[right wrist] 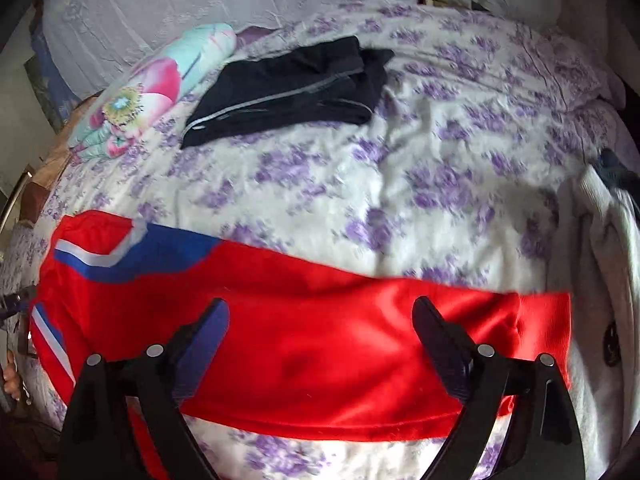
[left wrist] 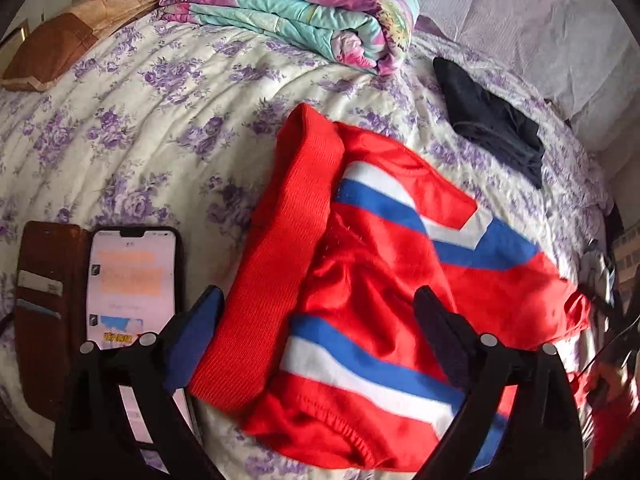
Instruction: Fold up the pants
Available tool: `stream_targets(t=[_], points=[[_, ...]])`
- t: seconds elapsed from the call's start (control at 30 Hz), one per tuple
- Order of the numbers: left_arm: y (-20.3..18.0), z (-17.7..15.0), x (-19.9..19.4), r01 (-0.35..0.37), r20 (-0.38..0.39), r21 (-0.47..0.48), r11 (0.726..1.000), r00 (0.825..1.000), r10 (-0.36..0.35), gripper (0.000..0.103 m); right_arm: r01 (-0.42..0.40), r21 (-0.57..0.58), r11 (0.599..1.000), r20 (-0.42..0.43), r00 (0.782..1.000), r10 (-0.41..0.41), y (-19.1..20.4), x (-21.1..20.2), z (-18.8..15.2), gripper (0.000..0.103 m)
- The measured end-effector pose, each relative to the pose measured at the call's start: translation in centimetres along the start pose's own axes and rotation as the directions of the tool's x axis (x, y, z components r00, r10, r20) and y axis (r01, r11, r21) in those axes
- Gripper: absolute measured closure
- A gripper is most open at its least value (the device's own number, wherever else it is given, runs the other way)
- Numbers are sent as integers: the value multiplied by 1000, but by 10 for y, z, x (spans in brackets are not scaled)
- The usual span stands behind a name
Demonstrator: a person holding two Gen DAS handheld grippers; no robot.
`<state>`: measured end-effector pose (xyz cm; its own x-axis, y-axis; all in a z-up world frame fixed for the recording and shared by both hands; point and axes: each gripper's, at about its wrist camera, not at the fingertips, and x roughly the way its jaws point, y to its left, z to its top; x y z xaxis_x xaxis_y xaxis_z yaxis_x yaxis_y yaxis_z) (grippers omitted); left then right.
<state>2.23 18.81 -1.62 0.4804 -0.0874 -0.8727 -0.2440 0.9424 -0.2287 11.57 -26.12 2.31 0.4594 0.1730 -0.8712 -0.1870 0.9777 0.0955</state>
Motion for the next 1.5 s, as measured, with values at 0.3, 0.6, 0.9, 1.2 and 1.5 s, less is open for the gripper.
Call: stream_targets(t=[0.3, 0.6, 0.9, 1.2, 1.5], points=[[18, -46, 10, -46, -89, 3, 999, 995, 46, 11, 16, -291, 956, -132, 990, -57, 87, 64, -47, 3], [31, -54, -6, -144, -54, 5, 990, 988, 144, 4, -125, -492, 862, -142, 988, 62, 156, 27, -87, 4], [18, -55, -45, 88, 70, -98, 991, 994, -81, 5, -32, -263, 964, 12, 999, 36, 73, -26, -107, 4], [-60, -72, 20, -87, -92, 226, 970, 990, 111, 5, 23, -52, 998, -72, 997, -27, 1, -15, -125, 3], [8, -39, -13, 239, 17, -140, 961, 971, -239, 5, -243, -139, 960, 511, 813, 280, 20, -70, 35, 3]])
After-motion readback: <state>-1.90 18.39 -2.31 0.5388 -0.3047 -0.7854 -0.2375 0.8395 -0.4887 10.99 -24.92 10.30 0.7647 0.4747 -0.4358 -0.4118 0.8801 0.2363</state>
